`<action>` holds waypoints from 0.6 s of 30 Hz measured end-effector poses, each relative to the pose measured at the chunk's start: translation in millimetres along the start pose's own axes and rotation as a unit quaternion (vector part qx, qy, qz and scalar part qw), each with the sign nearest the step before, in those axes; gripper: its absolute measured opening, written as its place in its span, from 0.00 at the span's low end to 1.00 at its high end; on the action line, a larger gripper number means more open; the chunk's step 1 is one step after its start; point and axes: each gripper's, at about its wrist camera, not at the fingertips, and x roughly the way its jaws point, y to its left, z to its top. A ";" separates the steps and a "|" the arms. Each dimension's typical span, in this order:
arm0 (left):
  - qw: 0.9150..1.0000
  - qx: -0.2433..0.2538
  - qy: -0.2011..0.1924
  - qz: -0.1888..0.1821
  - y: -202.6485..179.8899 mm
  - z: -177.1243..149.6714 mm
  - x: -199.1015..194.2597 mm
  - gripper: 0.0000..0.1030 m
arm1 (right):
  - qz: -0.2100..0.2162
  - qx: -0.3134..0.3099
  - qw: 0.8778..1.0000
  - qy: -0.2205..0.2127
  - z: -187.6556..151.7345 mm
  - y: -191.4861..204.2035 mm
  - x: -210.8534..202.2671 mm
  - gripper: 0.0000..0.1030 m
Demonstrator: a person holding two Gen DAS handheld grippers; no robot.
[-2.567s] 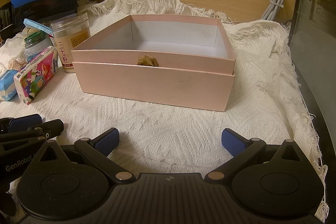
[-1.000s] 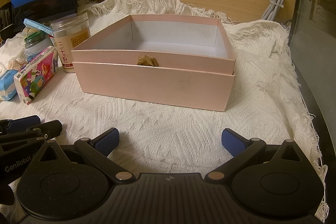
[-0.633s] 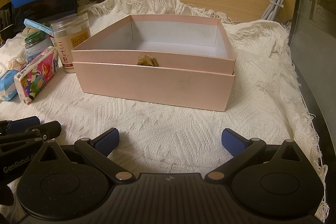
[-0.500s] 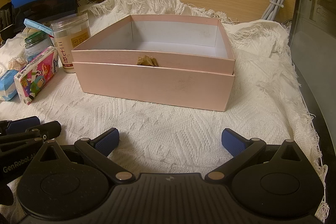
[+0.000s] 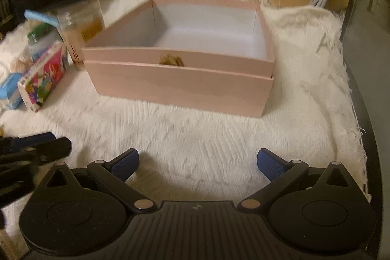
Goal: Organize soft objects
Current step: 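Reach the left gripper to the yellow rabbit-eared toy and close on it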
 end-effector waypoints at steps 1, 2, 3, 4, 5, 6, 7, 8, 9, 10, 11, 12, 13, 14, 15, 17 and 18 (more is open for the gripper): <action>1.000 0.002 -0.007 -0.014 1.1 5.4 -7.8 0.29 | 0.000 0.001 1.000 0.004 -0.8 -0.2 0.7 1.00; 0.999 0.006 -0.018 -0.025 2.7 10.8 -17.8 0.29 | -0.001 0.001 1.000 0.005 -0.9 0.4 1.7 1.00; 0.999 0.011 -0.035 -0.039 5.5 18.2 -31.9 0.29 | -0.003 0.001 1.000 0.002 -3.7 1.9 0.9 1.00; 0.998 0.014 -0.048 -0.049 8.5 24.8 -43.6 0.29 | -0.004 0.001 1.000 0.000 -6.2 2.1 -0.9 1.00; 0.996 0.017 -0.062 -0.059 13.3 31.8 -57.8 0.29 | -0.004 0.001 1.000 -0.001 -7.1 2.4 -0.8 1.00; 0.995 0.020 -0.074 -0.065 18.8 37.8 -69.6 0.29 | -0.004 0.000 1.000 0.000 -6.5 2.6 -0.2 1.00; 0.993 0.021 -0.088 -0.071 26.2 44.2 -83.1 0.29 | -0.002 -0.001 1.000 0.005 -5.1 2.8 0.3 1.00; 0.992 0.022 -0.104 -0.072 36.8 50.2 -97.1 0.29 | 0.001 -0.003 1.000 0.010 -3.0 2.0 0.7 1.00; 0.991 0.021 -0.114 -0.068 48.0 54.6 -107.5 0.29 | 0.003 -0.005 1.000 0.016 -0.2 2.6 1.8 1.00; 0.990 0.018 -0.125 -0.059 61.9 57.9 -118.8 0.29 | 0.003 -0.006 1.000 0.020 1.8 3.9 1.5 1.00; 0.990 0.012 -0.135 -0.044 77.2 59.9 -128.7 0.29 | 0.004 -0.009 1.000 0.021 3.6 6.3 0.5 0.99; 0.990 0.003 -0.141 -0.030 91.2 61.2 -135.4 0.29 | 0.004 -0.013 1.000 0.016 5.4 10.4 -1.9 0.97; 0.989 -0.010 -0.144 -0.012 107.7 62.9 -140.4 0.29 | 0.004 -0.020 1.000 0.006 7.7 16.9 -6.4 0.97; 0.989 -0.024 -0.145 0.002 123.8 62.7 -144.9 0.29 | 0.005 -0.027 1.000 -0.006 9.8 24.1 -11.3 0.97; 0.988 -0.041 -0.146 0.015 140.7 61.6 -149.1 0.29 | 0.006 -0.035 0.999 -0.017 12.4 32.1 -16.0 0.97; 0.985 -0.079 -0.148 0.034 173.2 57.3 -159.0 0.27 | 0.007 -0.052 0.998 -0.038 16.8 49.3 -25.3 0.97; 0.983 -0.094 -0.149 0.040 187.5 54.1 -164.6 0.27 | 0.007 -0.065 0.997 -0.048 19.3 60.6 -30.0 0.97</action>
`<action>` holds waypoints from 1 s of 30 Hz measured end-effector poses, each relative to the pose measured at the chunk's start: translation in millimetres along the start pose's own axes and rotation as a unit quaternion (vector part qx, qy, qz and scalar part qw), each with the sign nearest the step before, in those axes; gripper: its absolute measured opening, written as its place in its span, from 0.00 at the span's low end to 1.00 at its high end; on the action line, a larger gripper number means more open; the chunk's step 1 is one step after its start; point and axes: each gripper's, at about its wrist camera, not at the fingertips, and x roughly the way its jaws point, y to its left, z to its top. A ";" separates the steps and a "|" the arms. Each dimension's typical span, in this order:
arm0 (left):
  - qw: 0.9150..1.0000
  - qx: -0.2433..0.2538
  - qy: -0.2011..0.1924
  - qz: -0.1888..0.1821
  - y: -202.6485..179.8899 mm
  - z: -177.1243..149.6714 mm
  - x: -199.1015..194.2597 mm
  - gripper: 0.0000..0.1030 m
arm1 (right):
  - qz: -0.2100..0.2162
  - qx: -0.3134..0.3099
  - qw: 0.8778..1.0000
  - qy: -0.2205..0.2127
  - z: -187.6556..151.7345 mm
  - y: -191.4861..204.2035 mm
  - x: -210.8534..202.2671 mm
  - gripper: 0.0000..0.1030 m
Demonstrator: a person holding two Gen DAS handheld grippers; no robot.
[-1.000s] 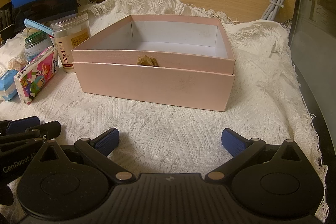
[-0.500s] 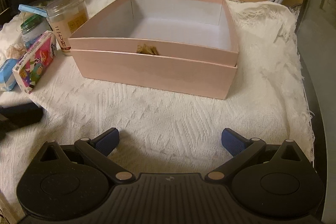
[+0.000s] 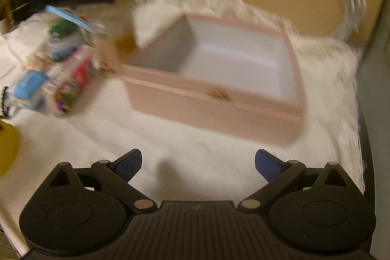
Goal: Organize soft objects
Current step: 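Reach the left gripper to the yellow rabbit-eared toy and close on it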
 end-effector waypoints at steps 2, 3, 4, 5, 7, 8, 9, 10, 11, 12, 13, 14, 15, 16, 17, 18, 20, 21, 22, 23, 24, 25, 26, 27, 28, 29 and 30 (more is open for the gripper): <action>1.000 -0.011 -0.003 0.008 23.4 1.2 -6.3 0.27 | 0.012 -0.019 1.000 -0.014 7.9 18.5 -7.7 0.97; 1.000 -0.010 -0.004 0.006 32.2 -1.1 -9.6 0.27 | 0.023 -0.025 0.999 -0.020 11.0 25.6 -11.1 0.97; 1.000 -0.008 -0.002 0.001 39.8 -2.2 -11.8 0.27 | 0.041 -0.033 0.998 -0.025 13.9 33.8 -14.5 0.97; 1.000 -0.003 0.003 -0.008 43.9 -5.4 -13.6 0.27 | 0.064 -0.045 0.997 -0.027 17.6 43.7 -17.5 0.97; 0.999 0.005 0.024 -0.039 47.6 -12.9 -14.4 0.27 | 0.097 -0.066 0.993 -0.028 22.3 59.4 -21.8 0.97; 0.998 0.010 0.036 -0.056 47.5 -16.7 -16.1 0.27 | 0.111 -0.077 0.990 -0.030 24.1 67.2 -24.2 0.97; 0.996 0.018 0.045 -0.069 46.2 -20.7 -16.6 0.27 | 0.128 -0.092 0.987 -0.035 25.4 77.3 -27.9 0.97; 0.995 0.033 0.058 -0.080 43.1 -25.7 -15.6 0.27 | 0.139 -0.104 0.984 -0.037 25.3 84.4 -30.6 0.97; 0.993 0.045 0.067 -0.083 44.0 -29.7 -17.2 0.27 | 0.150 -0.120 0.981 -0.039 25.0 92.7 -32.5 0.97; 0.992 0.059 0.078 -0.080 40.7 -33.6 -13.9 0.27 | 0.158 -0.131 0.978 -0.039 23.4 98.7 -33.4 0.97; 0.991 0.067 0.083 -0.080 40.0 -38.1 -11.3 0.27 | 0.165 -0.139 0.976 -0.038 22.3 104.2 -33.7 0.97; 0.990 0.074 0.086 -0.086 38.5 -41.6 -9.1 0.27 | 0.172 -0.152 0.973 -0.034 21.0 109.0 -34.3 0.97; 0.988 0.086 0.083 -0.099 36.1 -44.4 -7.3 0.27 | 0.177 -0.160 0.971 -0.031 19.4 114.1 -34.3 0.97; 0.985 0.099 0.082 -0.113 34.7 -47.2 -6.8 0.27 | 0.180 -0.164 0.970 -0.030 17.1 115.3 -35.3 0.97; 0.983 0.111 0.083 -0.122 31.6 -47.2 -5.1 0.29 | 0.181 -0.169 0.968 -0.028 16.0 116.1 -34.8 0.97; 0.980 0.124 0.091 -0.127 29.4 -48.4 -2.1 0.30 | 0.182 -0.173 0.968 -0.028 14.6 119.4 -34.7 0.97; 0.977 0.134 0.110 -0.123 29.5 -51.9 5.7 0.30 | 0.182 -0.175 0.967 -0.024 12.9 122.3 -34.2 0.96; 0.977 0.136 0.116 -0.120 30.0 -53.3 9.0 0.30 | 0.183 -0.173 0.968 -0.021 11.6 120.3 -34.2 0.96; 0.976 0.136 0.122 -0.120 31.3 -54.2 13.6 0.30 | 0.183 -0.171 0.968 -0.018 10.3 118.4 -33.8 0.96; 0.976 0.134 0.126 -0.119 32.7 -54.8 16.4 0.30 | 0.181 -0.168 0.969 -0.016 9.5 117.2 -33.3 0.96; 0.976 0.129 0.130 -0.119 35.2 -54.4 20.1 0.30 | 0.179 -0.166 0.970 -0.014 8.5 115.5 -32.2 0.96; 0.977 0.118 0.130 -0.124 38.1 -53.9 22.5 0.30 | 0.177 -0.164 0.970 -0.012 7.4 114.4 -31.5 0.96; 0.977 0.105 0.132 -0.133 41.5 -53.4 24.7 0.30 | 0.176 -0.162 0.971 -0.010 6.1 112.6 -30.8 0.96; 0.976 0.095 0.138 -0.143 44.4 -53.2 27.4 0.30 | 0.174 -0.160 0.972 -0.007 5.2 110.7 -29.8 0.96; 0.974 0.090 0.144 -0.150 46.3 -53.4 30.1 0.30 | 0.173 -0.159 0.972 -0.005 4.5 109.9 -28.7 0.96; 0.972 0.091 0.151 -0.155 47.3 -54.6 33.0 0.30 | 0.172 -0.158 0.972 -0.004 3.7 108.7 -28.2 0.96; 0.970 0.098 0.158 -0.159 47.3 -56.3 34.3 0.30 | 0.171 -0.156 0.973 -0.003 2.6 107.0 -28.2 0.96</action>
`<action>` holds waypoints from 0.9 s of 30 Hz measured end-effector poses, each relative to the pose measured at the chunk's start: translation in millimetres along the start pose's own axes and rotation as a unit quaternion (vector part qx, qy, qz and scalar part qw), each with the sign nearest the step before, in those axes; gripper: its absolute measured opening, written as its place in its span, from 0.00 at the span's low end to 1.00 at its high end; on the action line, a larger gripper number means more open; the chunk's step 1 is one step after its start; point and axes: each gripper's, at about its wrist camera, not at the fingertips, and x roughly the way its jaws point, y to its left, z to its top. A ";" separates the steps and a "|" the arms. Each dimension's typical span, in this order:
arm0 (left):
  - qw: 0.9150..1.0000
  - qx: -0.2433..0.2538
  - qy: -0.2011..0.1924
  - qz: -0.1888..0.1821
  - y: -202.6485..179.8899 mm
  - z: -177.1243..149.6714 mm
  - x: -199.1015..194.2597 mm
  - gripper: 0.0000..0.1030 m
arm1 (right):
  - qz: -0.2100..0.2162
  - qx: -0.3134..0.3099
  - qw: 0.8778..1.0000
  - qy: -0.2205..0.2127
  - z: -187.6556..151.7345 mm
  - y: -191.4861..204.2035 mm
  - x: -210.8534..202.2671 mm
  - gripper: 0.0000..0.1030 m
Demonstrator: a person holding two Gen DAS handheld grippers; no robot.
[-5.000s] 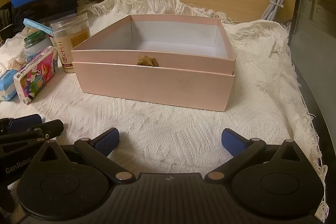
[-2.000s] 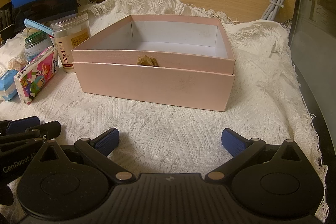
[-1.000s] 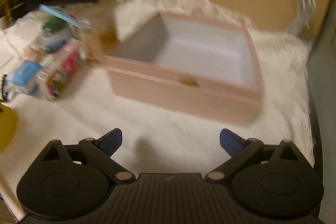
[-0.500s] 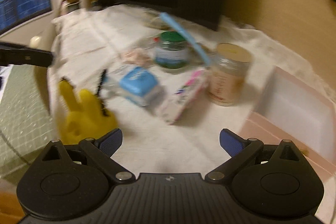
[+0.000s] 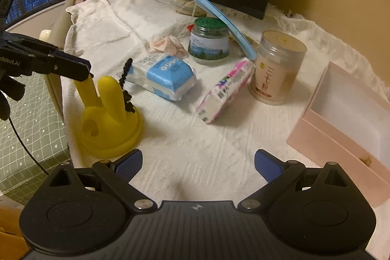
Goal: Organize soft objects
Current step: 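Reach the left gripper to the yellow rabbit-eared toy and close on it, then lift the yellow toy with the left gripper while the right gripper grasps the black beaded bracelet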
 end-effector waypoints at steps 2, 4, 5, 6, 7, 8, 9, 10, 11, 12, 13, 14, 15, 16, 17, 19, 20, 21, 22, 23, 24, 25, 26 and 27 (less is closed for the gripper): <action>1.000 0.012 0.010 -0.001 -2.6 -2.0 5.3 0.31 | -0.001 0.003 1.000 0.002 -1.2 -1.9 0.2 0.96; 1.000 0.015 0.016 -0.001 -2.2 -4.6 10.1 0.31 | -0.001 0.005 1.000 0.003 -2.5 -3.5 0.8 0.96; 1.000 0.015 0.019 -0.001 -1.9 -5.3 13.7 0.31 | -0.002 0.006 1.000 0.005 -2.8 -4.2 1.7 0.96; 1.000 0.015 0.022 0.000 -1.4 -5.8 17.7 0.31 | -0.003 0.006 1.000 0.006 -3.0 -4.7 2.6 0.96; 1.000 0.014 0.024 0.001 -0.8 -6.5 22.3 0.31 | -0.004 0.007 1.000 0.006 -3.0 -5.3 3.5 0.96; 1.000 0.012 0.024 0.001 -0.3 -7.2 26.4 0.31 | -0.005 0.008 1.000 0.006 -2.9 -5.5 4.1 0.96; 1.000 0.008 0.020 -0.002 0.3 -8.0 29.8 0.31 | -0.006 0.009 1.000 0.006 -2.8 -5.7 4.3 0.95; 1.000 0.002 0.018 -0.004 0.6 -8.4 32.4 0.31 | -0.007 0.009 1.000 0.006 -2.1 -5.3 4.3 0.95; 1.000 -0.009 0.018 -0.008 1.3 -9.1 35.1 0.31 | -0.008 0.009 1.000 0.005 -1.5 -5.3 4.1 0.94; 0.999 -0.025 0.022 -0.016 3.1 -10.5 37.6 0.31 | -0.009 0.009 1.000 0.004 -0.8 -5.2 3.9 0.94; 0.999 -0.045 0.018 -0.017 4.8 -13.1 37.9 0.31 | -0.012 0.009 1.000 0.001 0.2 -5.2 3.5 0.94; 0.997 -0.073 0.009 -0.014 7.4 -17.2 36.2 0.31 | -0.014 0.010 1.000 -0.001 1.4 -5.2 3.1 0.92; 0.996 -0.092 -0.004 -0.012 8.7 -21.3 34.6 0.29 | -0.016 0.011 1.000 -0.004 3.4 -5.8 2.8 0.90; 0.995 -0.101 -0.013 -0.008 8.8 -24.3 33.2 0.28 | -0.019 0.012 1.000 -0.008 5.2 -6.2 2.5 0.89; 0.994 -0.110 -0.022 -0.003 8.6 -27.1 31.9 0.27 | -0.021 0.013 1.000 -0.011 7.1 -6.7 2.0 0.85; 0.992 -0.123 -0.036 0.009 6.7 -29.3 28.3 0.24 | -0.025 0.016 0.999 -0.018 13.5 -7.8 2.0 0.76; 0.991 -0.127 -0.043 0.013 5.3 -29.2 26.6 0.22 | -0.025 0.017 0.999 -0.020 17.0 -8.5 2.3 0.67; 0.990 -0.128 -0.048 0.019 3.2 -28.1 24.0 0.20 | -0.025 0.016 0.999 -0.023 21.5 -8.1 3.2 0.58; 0.990 -0.126 -0.053 0.029 0.7 -25.9 21.2 0.20 | -0.025 0.013 0.999 -0.026 26.3 -7.1 4.3 0.54; 0.990 -0.123 -0.061 0.035 -1.0 -23.6 16.9 0.17 | -0.024 0.009 0.999 -0.031 31.7 -5.5 5.4 0.52; 0.989 -0.124 -0.069 0.038 -1.2 -20.7 11.4 0.14 | -0.021 0.003 0.999 -0.037 38.9 -3.0 7.8 0.52; 0.988 -0.128 -0.076 0.038 -0.3 -18.3 6.9 0.13 | -0.018 -0.004 0.999 -0.041 43.9 -0.2 10.2 0.52; 0.987 -0.133 -0.086 0.039 2.5 -15.8 -0.5 0.12 | -0.017 -0.011 0.999 -0.044 49.2 3.6 13.5 0.50; 0.985 -0.135 -0.096 0.046 4.9 -13.5 -7.8 0.12 | -0.014 -0.021 0.999 -0.046 55.7 9.2 19.1 0.46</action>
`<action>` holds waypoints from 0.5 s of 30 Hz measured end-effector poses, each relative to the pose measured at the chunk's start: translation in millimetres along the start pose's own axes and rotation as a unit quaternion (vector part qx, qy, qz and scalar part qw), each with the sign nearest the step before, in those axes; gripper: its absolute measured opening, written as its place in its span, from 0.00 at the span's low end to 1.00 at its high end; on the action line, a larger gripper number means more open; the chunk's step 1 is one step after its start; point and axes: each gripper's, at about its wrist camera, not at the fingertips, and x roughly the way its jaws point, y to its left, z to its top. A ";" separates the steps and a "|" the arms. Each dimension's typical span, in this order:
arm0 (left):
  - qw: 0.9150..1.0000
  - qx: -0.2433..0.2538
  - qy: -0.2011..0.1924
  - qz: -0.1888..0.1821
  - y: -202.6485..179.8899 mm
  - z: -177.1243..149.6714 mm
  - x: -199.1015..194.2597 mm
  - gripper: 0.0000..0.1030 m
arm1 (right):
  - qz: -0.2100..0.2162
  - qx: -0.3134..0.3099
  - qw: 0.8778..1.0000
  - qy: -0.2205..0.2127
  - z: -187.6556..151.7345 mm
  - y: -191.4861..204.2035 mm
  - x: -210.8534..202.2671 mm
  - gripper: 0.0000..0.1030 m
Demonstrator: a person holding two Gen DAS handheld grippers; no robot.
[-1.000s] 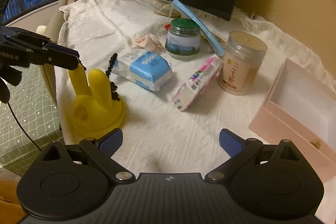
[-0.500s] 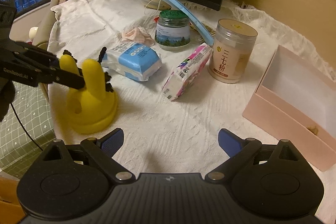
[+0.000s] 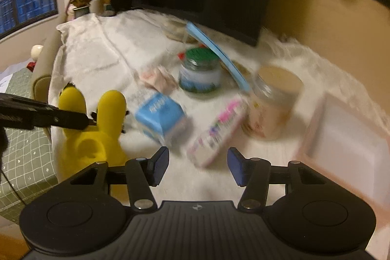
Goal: Organize soft objects
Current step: 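Lift the yellow toy with the left gripper while the right gripper grasps the black beaded bracelet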
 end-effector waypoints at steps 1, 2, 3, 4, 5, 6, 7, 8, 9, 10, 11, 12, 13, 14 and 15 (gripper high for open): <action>1.000 0.000 -0.012 0.011 2.8 5.2 -7.8 0.12 | 0.004 -0.007 1.000 0.000 4.8 5.3 5.7 0.43; 0.999 -0.002 -0.025 0.023 7.0 10.4 -16.1 0.11 | 0.010 -0.013 1.000 0.001 9.0 11.5 11.1 0.39; 0.999 -0.004 -0.036 0.035 10.8 14.6 -23.2 0.11 | 0.019 -0.022 1.000 -0.001 14.7 21.2 18.1 0.38; 0.997 -0.006 -0.049 0.051 15.8 19.5 -31.1 0.11 | 0.026 -0.032 0.999 -0.004 19.5 31.4 23.9 0.38; 0.996 -0.006 -0.061 0.065 20.4 24.4 -37.4 0.11 | 0.031 -0.043 0.999 -0.009 22.5 40.8 27.3 0.38; 0.994 -0.006 -0.074 0.080 26.0 29.3 -44.4 0.11 | 0.036 -0.060 0.997 -0.018 27.5 54.2 33.6 0.37; 0.992 -0.006 -0.083 0.093 30.1 32.4 -49.0 0.11 | 0.036 -0.072 0.996 -0.025 30.6 63.6 38.2 0.37; 0.990 -0.008 -0.091 0.106 34.4 35.8 -53.4 0.11 | 0.036 -0.083 0.995 -0.030 34.2 73.7 44.6 0.37; 0.988 -0.011 -0.097 0.117 38.1 38.5 -57.5 0.11 | 0.037 -0.095 0.994 -0.031 37.8 84.5 54.2 0.37; 0.987 -0.014 -0.100 0.125 42.0 40.2 -59.7 0.11 | 0.036 -0.102 0.994 -0.030 40.5 91.1 62.4 0.37; 0.986 -0.018 -0.104 0.131 45.4 41.6 -61.8 0.11 | 0.031 -0.111 0.993 -0.026 42.0 98.8 72.9 0.35; 0.985 -0.021 -0.108 0.136 47.8 42.6 -63.5 0.11 | 0.027 -0.119 0.992 -0.022 42.4 102.9 79.9 0.28; 0.984 -0.024 -0.110 0.140 49.7 42.8 -64.3 0.11 | 0.021 -0.129 0.991 -0.015 41.6 106.9 88.0 0.24; 0.983 -0.026 -0.112 0.143 51.0 43.2 -65.1 0.11 | 0.017 -0.139 0.990 -0.014 40.6 110.1 92.5 0.17; 0.983 -0.027 -0.113 0.145 51.5 42.0 -65.3 0.11 | 0.014 -0.153 0.988 -0.015 38.0 113.9 92.7 0.12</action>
